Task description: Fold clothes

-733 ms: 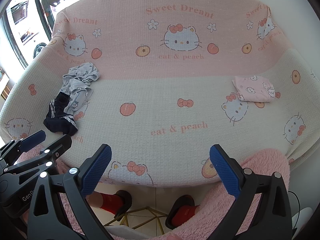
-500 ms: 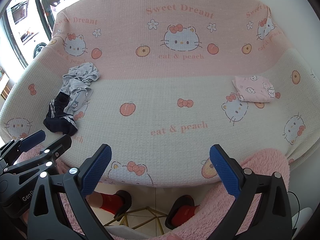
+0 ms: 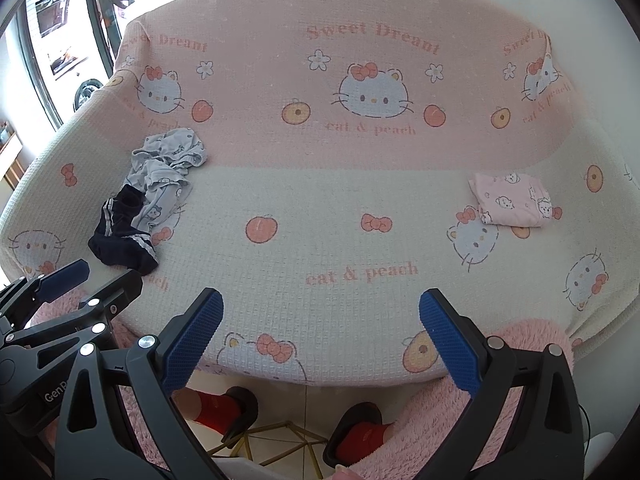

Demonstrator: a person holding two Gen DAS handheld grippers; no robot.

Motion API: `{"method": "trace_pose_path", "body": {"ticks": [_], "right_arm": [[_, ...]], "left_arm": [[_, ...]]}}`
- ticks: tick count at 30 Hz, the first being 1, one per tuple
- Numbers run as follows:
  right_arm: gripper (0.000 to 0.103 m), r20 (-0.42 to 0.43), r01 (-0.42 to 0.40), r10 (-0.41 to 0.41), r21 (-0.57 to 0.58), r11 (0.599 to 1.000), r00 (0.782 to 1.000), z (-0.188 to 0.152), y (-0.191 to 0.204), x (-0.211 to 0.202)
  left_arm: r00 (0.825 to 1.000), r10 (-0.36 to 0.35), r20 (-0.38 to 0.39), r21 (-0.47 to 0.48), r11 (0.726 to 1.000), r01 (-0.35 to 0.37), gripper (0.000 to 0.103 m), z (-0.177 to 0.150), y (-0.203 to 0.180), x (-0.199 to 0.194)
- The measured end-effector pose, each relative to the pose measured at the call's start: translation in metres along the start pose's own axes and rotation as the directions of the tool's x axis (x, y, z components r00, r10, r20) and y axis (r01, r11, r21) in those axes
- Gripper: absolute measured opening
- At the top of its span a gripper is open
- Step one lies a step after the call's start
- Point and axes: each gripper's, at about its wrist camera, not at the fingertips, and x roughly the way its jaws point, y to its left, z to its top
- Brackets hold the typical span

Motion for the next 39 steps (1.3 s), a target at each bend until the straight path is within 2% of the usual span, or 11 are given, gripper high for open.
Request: {"method": "trace_pose_path", "body": {"ticks": [4, 11, 14, 17, 20, 24, 30, 32, 34, 36, 39], "right_arm": [[0.100, 0.010, -0.008, 0.008, -0.026, 1.000, 1.000, 0.005, 0.005, 0.001], [0.100, 0.053, -0.029, 0.037, -0.145, 0.989, 0.998, 0.024, 0.035, 0.004], [0.100, 0.055, -0.067, 0.081, -0.219, 0.974, 0.995, 0.035, 0.056, 0.010], [0.100, 0.034, -0.152, 0.168, -0.285, 0.947, 0.985, 0.044, 0.081, 0.021], [0.099, 0.018, -0.197, 0.219, -0.366, 0.909, 0.976, 0.053, 0.114, 0.036], [0.099, -0.072, -0.253, 0.247, -0.437, 0.863, 0.966, 0.063, 0.161, 0.075], [0.097, -0.236, -0.324, 0.239, -0.451, 0.831, 0.942, 0.067, 0.220, 0.157], [0.094, -0.290, -0.350, 0.235, -0.459, 0.816, 0.928, 0.061, 0.240, 0.183], [0.086, -0.340, -0.371, 0.225, -0.463, 0.805, 0.913, 0.054, 0.258, 0.209], [0.085, -0.389, -0.391, 0.213, -0.463, 0.796, 0.896, 0.046, 0.274, 0.234], [0.085, -0.468, -0.445, 0.237, -0.407, 0.798, 0.851, 0.037, 0.290, 0.265]], "left_arm": [[1.000, -0.015, 0.003, -0.024, 1.000, 0.015, 0.069, 0.002, 0.008, 0.002], [1.000, -0.021, 0.017, -0.059, 0.998, 0.022, 0.069, 0.007, 0.039, 0.005], [0.999, -0.046, 0.030, -0.101, 0.994, 0.048, 0.069, 0.016, 0.070, 0.008], [0.999, -0.024, 0.032, -0.180, 0.983, 0.029, 0.069, 0.023, 0.115, 0.018], [0.998, -0.060, 0.008, -0.254, 0.965, 0.060, 0.069, 0.022, 0.157, 0.036], [0.998, -0.055, -0.027, -0.321, 0.946, 0.044, 0.069, 0.017, 0.201, 0.068], [0.994, -0.047, -0.100, -0.424, 0.906, 0.000, 0.069, 0.033, 0.261, 0.127], [0.990, -0.066, -0.123, -0.448, 0.894, 0.004, 0.069, 0.041, 0.274, 0.151], [0.983, -0.082, -0.162, -0.457, 0.890, -0.001, 0.069, 0.044, 0.280, 0.174], [0.975, -0.083, -0.208, -0.458, 0.889, -0.022, 0.069, 0.044, 0.281, 0.196], [0.957, -0.084, -0.278, -0.458, 0.887, -0.055, 0.069, 0.042, 0.283, 0.229]]}}
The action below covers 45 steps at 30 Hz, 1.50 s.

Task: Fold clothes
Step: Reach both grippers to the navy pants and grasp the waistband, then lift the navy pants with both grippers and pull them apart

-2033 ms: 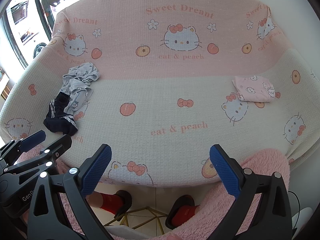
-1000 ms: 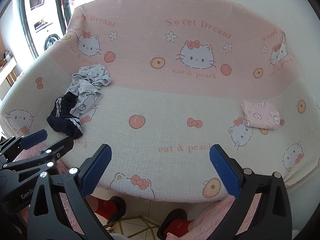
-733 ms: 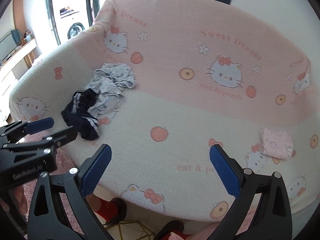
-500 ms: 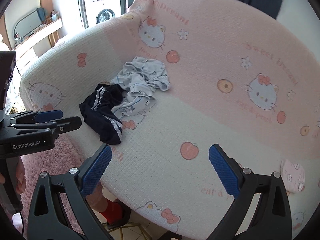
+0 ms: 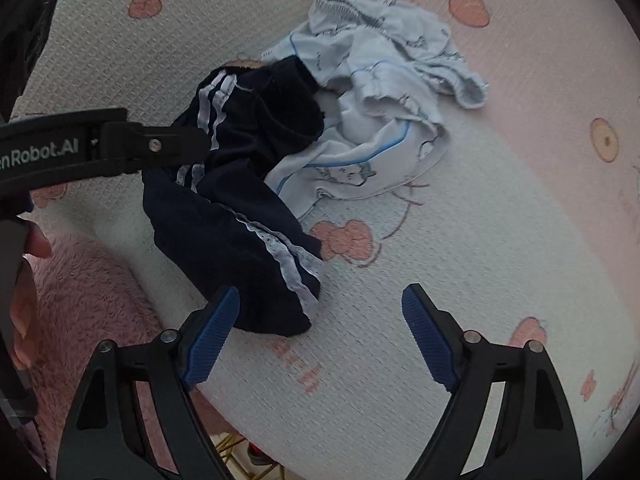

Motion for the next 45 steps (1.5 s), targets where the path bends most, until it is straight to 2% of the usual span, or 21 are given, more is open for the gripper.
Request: {"method": "trace_pose_path", "body": {"ticks": [4, 5, 6, 7, 8, 9, 10, 14, 20, 23, 26, 29, 32, 33, 34, 36, 37, 39, 41, 44, 45], "right_arm": [[0.084, -0.080, -0.124, 0.132, 0.094, 0.988, 0.988, 0.001, -0.006, 0.039], [0.084, -0.081, -0.132, 0.140, 0.099, 0.986, 0.987, 0.001, -0.007, 0.043], [0.077, -0.061, -0.118, 0.123, 0.078, 0.990, 0.991, 0.000, -0.006, 0.041], [0.047, -0.046, -0.106, 0.109, 0.064, 0.992, 0.993, -0.001, -0.006, 0.038], [0.029, -0.038, -0.098, 0.100, 0.055, 0.994, 0.994, -0.003, -0.008, 0.034], [0.015, -0.030, -0.089, 0.090, 0.047, 0.995, 0.995, -0.004, -0.010, 0.031], [0.010, -0.019, -0.092, 0.093, 0.049, 0.995, 0.995, -0.008, -0.014, 0.025], [0.008, 0.043, -0.145, 0.141, 0.100, 0.984, 0.989, -0.033, -0.042, -0.012], [0.008, 0.134, -0.052, 0.038, 0.108, 0.993, 0.990, -0.112, -0.088, -0.085], [0.008, 0.172, 0.012, -0.042, 0.171, 0.985, 0.984, -0.155, -0.115, -0.122], [0.008, 0.202, 0.060, -0.119, 0.276, 0.959, 0.972, -0.195, -0.150, -0.161], [0.008, 0.262, 0.001, -0.121, 0.416, 0.909, 0.957, -0.237, -0.186, -0.199], [0.008, 0.294, 0.050, -0.203, 0.455, 0.889, 0.934, -0.258, -0.196, -0.220], [0.008, 0.295, 0.076, -0.234, 0.463, 0.883, 0.926, -0.265, -0.199, -0.224], [0.008, 0.290, 0.092, -0.256, 0.478, 0.874, 0.922, -0.271, -0.204, -0.226], [0.010, 0.255, 0.093, -0.270, 0.546, 0.833, 0.928, -0.281, -0.220, -0.220], [0.010, 0.228, 0.093, -0.274, 0.587, 0.805, 0.934, -0.287, -0.228, -0.214], [0.019, 0.177, 0.090, -0.269, 0.657, 0.749, 0.947, -0.295, -0.242, -0.201], [0.024, 0.155, 0.066, -0.234, 0.686, 0.724, 0.960, -0.294, -0.247, -0.189], [0.029, 0.187, 0.058, -0.224, 0.631, 0.774, 0.956, -0.284, -0.233, -0.186], [0.037, 0.198, 0.061, -0.223, 0.603, 0.795, 0.954, -0.279, -0.226, -0.185]], "left_arm": [[0.998, 0.025, -0.062, -0.017, 1.000, -0.026, 0.069, 0.011, -0.001, 0.037], [0.998, 0.019, -0.056, -0.023, 1.000, -0.020, 0.069, 0.010, -0.002, 0.039], [0.999, 0.013, -0.051, -0.029, 0.999, -0.015, 0.069, 0.010, -0.003, 0.041], [0.999, 0.008, -0.046, -0.035, 0.999, -0.009, 0.068, 0.009, -0.004, 0.043], [0.999, -0.003, -0.039, -0.026, 1.000, 0.001, 0.065, 0.006, -0.007, 0.041], [0.999, -0.015, -0.033, -0.013, 1.000, 0.014, 0.050, 0.003, -0.011, 0.037], [0.999, -0.027, -0.026, 0.000, 1.000, 0.027, 0.037, 0.000, -0.015, 0.034], [0.996, -0.090, -0.006, 0.091, 0.992, 0.090, 0.025, -0.025, -0.044, 0.013], [0.976, -0.209, -0.062, 0.269, 0.938, 0.218, 0.017, -0.097, -0.128, -0.002], [0.942, -0.312, -0.125, 0.313, 0.888, 0.336, 0.017, -0.133, -0.173, -0.006], [0.880, -0.436, -0.190, 0.310, 0.824, 0.475, 0.017, -0.146, -0.211, -0.018], [0.834, -0.532, -0.149, 0.319, 0.772, 0.549, 0.017, -0.144, -0.231, -0.049], [0.787, -0.601, -0.138, 0.352, 0.713, 0.606, 0.018, -0.139, -0.237, -0.074], [0.801, -0.585, -0.131, 0.367, 0.722, 0.587, 0.021, -0.138, -0.236, -0.076], [0.820, -0.559, -0.123, 0.382, 0.736, 0.559, 0.032, -0.137, -0.236, -0.076], [0.892, -0.444, -0.079, 0.370, 0.818, 0.440, 0.048, -0.135, -0.227, -0.063], [0.910, -0.406, -0.080, 0.340, 0.847, 0.408, 0.048, -0.136, -0.215, -0.052], [0.932, -0.348, -0.100, 0.273, 0.891, 0.362, 0.048, -0.140, -0.189, -0.031], [0.952, -0.285, -0.113, 0.234, 0.923, 0.304, 0.048, -0.146, -0.171, -0.009], [0.976, -0.190, -0.104, 0.220, 0.953, 0.209, 0.048, -0.161, -0.148, 0.013], [0.977, -0.183, -0.106, 0.223, 0.953, 0.203, 0.048, -0.164, -0.144, 0.018]]}}
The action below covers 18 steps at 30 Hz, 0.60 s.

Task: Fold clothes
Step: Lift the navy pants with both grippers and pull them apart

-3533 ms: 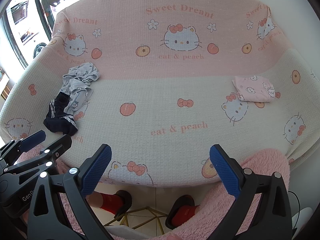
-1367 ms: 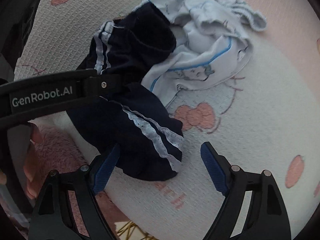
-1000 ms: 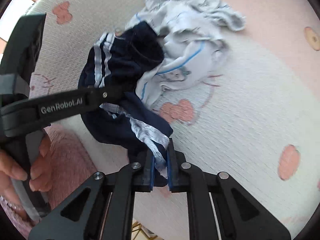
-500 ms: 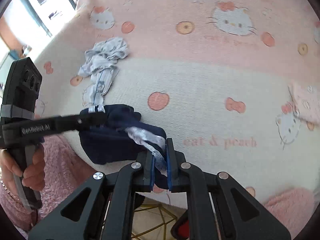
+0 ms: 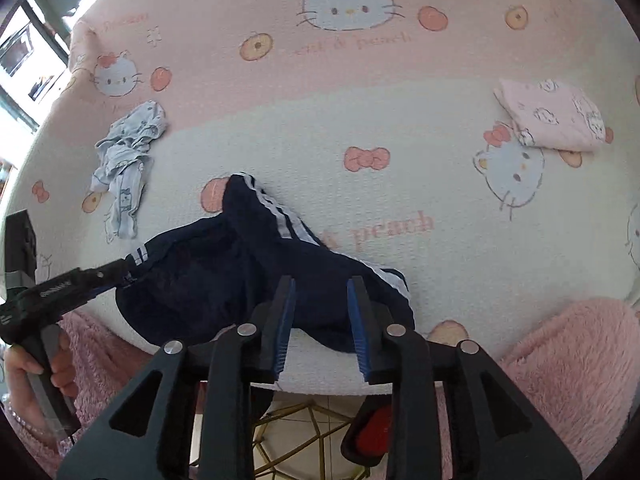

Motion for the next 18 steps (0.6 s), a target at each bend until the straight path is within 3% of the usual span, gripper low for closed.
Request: {"method": "trace_pose_path", "body": {"ticks": [1, 4, 9, 12, 15, 18], "right_arm": [[0.044, 0.000, -0.011, 0.011, -0.037, 0.999, 1.000, 0.000, 0.010, 0.005], [0.045, -0.037, -0.049, 0.043, -0.158, 0.986, 0.998, 0.003, 0.043, 0.040], [0.043, -0.140, -0.009, -0.031, -0.280, 0.960, 0.990, 0.000, 0.069, 0.110], [0.043, -0.185, 0.070, -0.127, -0.289, 0.955, 0.974, -0.008, 0.055, 0.129], [0.045, -0.202, 0.117, -0.173, -0.263, 0.958, 0.964, -0.018, 0.026, 0.120], [0.048, -0.215, 0.121, -0.166, -0.207, 0.971, 0.962, -0.023, 0.005, 0.104]], "left_arm": [[1.000, 0.003, -0.002, 0.003, 1.000, -0.003, 0.048, -0.003, 0.002, 0.004], [1.000, 0.002, -0.011, 0.011, 1.000, -0.002, 0.048, -0.010, 0.009, 0.012], [0.999, -0.042, -0.034, 0.011, 0.999, 0.042, 0.048, -0.016, 0.018, 0.006], [0.997, -0.068, -0.048, 0.010, 0.998, 0.069, 0.048, -0.020, 0.024, 0.002], [0.995, -0.097, -0.004, -0.071, 0.993, 0.096, 0.048, -0.014, 0.046, -0.009], [0.997, -0.080, 0.008, -0.058, 0.995, 0.080, 0.048, -0.009, 0.047, -0.009]]}}
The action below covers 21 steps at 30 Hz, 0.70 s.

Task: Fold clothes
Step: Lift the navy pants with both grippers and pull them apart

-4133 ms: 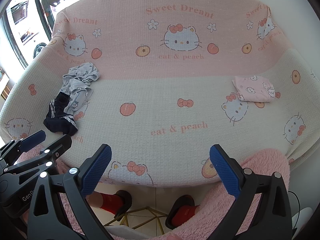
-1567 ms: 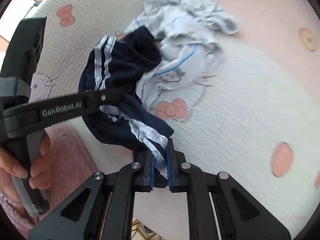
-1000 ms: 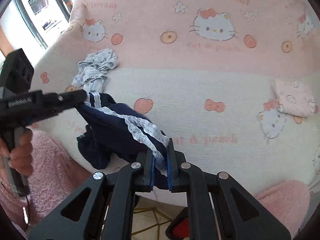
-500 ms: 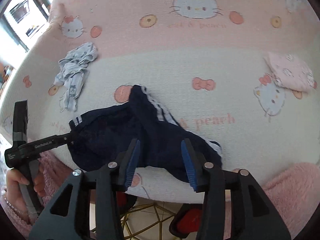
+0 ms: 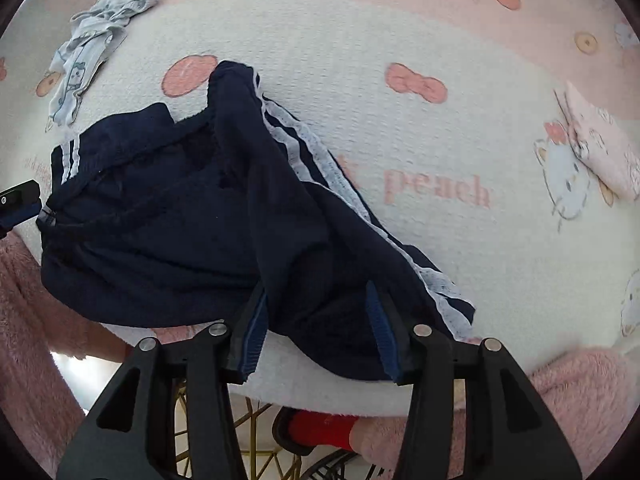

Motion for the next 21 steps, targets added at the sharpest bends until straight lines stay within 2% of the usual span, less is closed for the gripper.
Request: {"method": "trace_pose_path", "body": {"ticks": [4, 5, 7, 9, 11, 12, 14, 15, 16, 19, 21], "right_arm": [[0.049, -0.033, -0.163, 0.163, 0.016, 0.987, 0.986, -0.004, 0.008, -0.009], [0.050, -0.040, -0.203, 0.204, 0.021, 0.979, 0.978, -0.005, 0.011, -0.012], [0.050, -0.055, -0.282, 0.283, 0.031, 0.959, 0.957, -0.007, 0.015, -0.016], [0.050, -0.069, -0.359, 0.361, 0.043, 0.933, 0.930, -0.010, 0.019, -0.021], [0.050, -0.101, -0.417, 0.421, 0.064, 0.907, 0.901, -0.016, 0.027, -0.009], [0.050, -0.118, -0.424, 0.431, 0.080, 0.902, 0.895, -0.019, 0.031, 0.001], [0.048, -0.129, -0.408, 0.421, 0.115, 0.906, 0.898, -0.022, 0.035, 0.016], [0.049, -0.102, -0.423, 0.435, 0.123, 0.898, 0.894, -0.021, 0.033, 0.014], [0.048, -0.069, -0.417, 0.426, 0.117, 0.902, 0.902, -0.017, 0.032, 0.010], [0.047, 0.055, -0.316, 0.314, 0.055, 0.947, 0.948, -0.001, 0.029, -0.006], [0.048, 0.094, -0.322, 0.317, 0.046, 0.946, 0.944, 0.005, 0.029, -0.015]], "left_arm": [[0.998, -0.043, -0.050, 0.107, 0.993, 0.048, 0.048, -0.003, -0.024, 0.014], [0.997, -0.025, -0.077, 0.125, 0.992, 0.034, 0.048, -0.004, -0.031, 0.025], [0.991, 0.031, -0.129, 0.155, 0.988, -0.011, 0.048, -0.007, -0.044, 0.047], [0.989, 0.061, -0.131, 0.171, 0.985, -0.038, 0.047, -0.009, -0.048, 0.053], [0.985, 0.049, -0.167, 0.167, 0.986, -0.020, 0.047, -0.012, -0.051, 0.053], [0.980, 0.001, -0.198, 0.125, 0.992, 0.024, 0.047, -0.016, -0.049, 0.055], [0.961, -0.105, -0.256, 0.042, 0.992, 0.120, 0.047, -0.025, -0.045, 0.059], [0.947, -0.152, -0.282, 0.018, 0.986, 0.163, 0.046, -0.031, -0.046, 0.062], [0.937, -0.169, -0.305, 0.022, 0.983, 0.184, 0.046, -0.038, -0.049, 0.066], [0.914, -0.180, -0.364, 0.071, 0.973, 0.220, 0.044, -0.055, -0.065, 0.074], [0.898, -0.205, -0.389, 0.075, 0.965, 0.253, 0.045, -0.058, -0.073, 0.077]]}}
